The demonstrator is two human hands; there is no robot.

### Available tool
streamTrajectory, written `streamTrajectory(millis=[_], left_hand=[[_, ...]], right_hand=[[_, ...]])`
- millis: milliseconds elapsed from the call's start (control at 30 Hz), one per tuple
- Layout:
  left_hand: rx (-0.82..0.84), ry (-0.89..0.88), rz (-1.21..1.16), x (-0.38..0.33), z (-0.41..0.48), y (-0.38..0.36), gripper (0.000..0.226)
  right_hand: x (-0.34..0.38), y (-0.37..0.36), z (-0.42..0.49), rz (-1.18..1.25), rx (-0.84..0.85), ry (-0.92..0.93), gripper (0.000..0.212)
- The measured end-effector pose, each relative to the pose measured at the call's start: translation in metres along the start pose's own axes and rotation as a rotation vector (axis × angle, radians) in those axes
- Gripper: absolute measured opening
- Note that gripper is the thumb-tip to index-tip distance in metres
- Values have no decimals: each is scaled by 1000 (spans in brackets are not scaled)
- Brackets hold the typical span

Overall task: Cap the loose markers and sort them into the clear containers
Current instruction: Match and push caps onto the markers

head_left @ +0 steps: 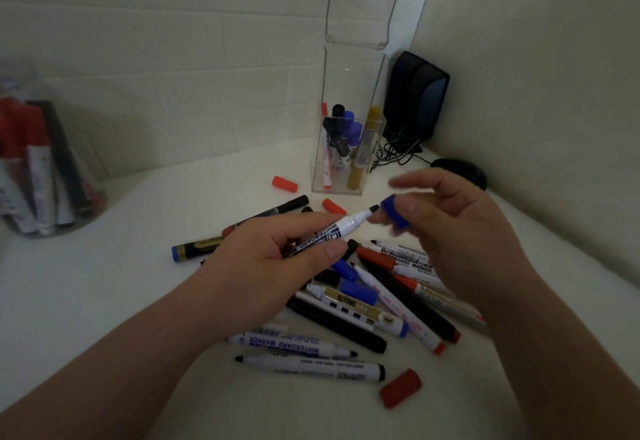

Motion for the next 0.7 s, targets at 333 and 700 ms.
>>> streamTrajectory(millis=[333,700], left_hand=[[-14,-15,105,-1,-1,1,30],[9,-168,411,-3,0,3,33]], right_hand=[[4,-7,-1,331,27,9,16],[-1,-20,-10,-310,200,17,22]])
Point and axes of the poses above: each hand's wrist, its own z-axis towards the middle knuckle, its own y-axis out of the back of the hand, x = y × z, the point moved 9 cm from there along z, towards the middle knuckle, and after that the axes turned 8 degrees about -x, right-handed, at the moved point
